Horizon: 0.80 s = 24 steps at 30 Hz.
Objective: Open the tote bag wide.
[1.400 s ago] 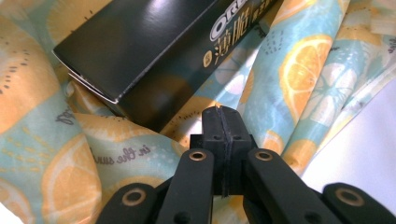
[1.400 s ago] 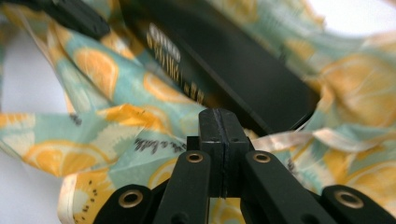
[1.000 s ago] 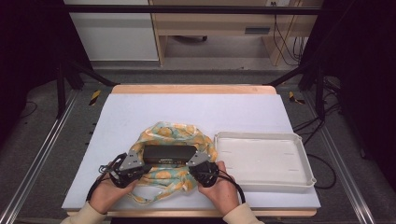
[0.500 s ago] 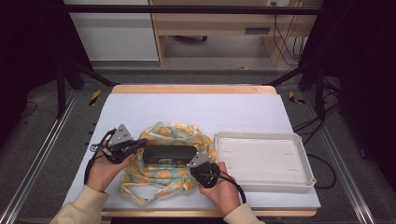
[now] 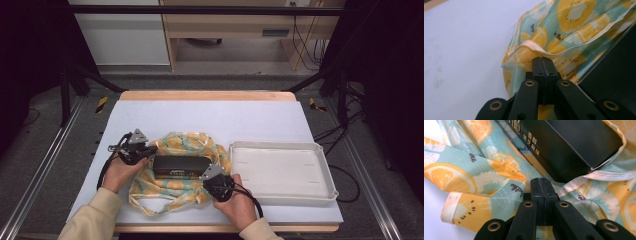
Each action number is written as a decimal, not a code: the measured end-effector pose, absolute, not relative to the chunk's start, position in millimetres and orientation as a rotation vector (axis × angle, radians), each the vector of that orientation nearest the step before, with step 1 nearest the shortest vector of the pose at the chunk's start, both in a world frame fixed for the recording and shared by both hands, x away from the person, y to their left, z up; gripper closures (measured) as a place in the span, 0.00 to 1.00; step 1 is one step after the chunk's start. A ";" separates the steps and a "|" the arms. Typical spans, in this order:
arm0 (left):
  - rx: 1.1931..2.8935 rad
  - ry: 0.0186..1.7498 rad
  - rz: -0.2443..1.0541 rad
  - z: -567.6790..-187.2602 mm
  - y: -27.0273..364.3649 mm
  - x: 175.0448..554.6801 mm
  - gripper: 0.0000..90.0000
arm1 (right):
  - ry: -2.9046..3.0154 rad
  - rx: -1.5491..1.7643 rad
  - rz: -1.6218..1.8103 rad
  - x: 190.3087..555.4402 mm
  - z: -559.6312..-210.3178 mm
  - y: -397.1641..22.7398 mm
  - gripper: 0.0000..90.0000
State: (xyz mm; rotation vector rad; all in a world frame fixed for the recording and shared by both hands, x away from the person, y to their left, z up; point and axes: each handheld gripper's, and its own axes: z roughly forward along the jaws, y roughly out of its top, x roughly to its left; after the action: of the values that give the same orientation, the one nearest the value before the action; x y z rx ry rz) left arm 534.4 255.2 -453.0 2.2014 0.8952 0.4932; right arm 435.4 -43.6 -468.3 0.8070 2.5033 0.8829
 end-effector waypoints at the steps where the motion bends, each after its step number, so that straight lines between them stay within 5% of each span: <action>1: 2.210 0.895 0.487 -454.9 255.5 535.3 1.00 | 2.503 0.807 0.883 435.4 -468.3 -43.6 1.00; 24: 2.159 0.894 0.519 -439.5 263.4 518.6 0.98 | 2.449 0.791 0.934 431.1 -458.7 -50.1 0.99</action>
State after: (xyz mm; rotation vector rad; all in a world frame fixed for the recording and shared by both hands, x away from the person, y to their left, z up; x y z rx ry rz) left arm 518.6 263.4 -439.5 2.1591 0.8937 0.5190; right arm 431.1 -50.1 -458.7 0.7907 2.4488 0.9342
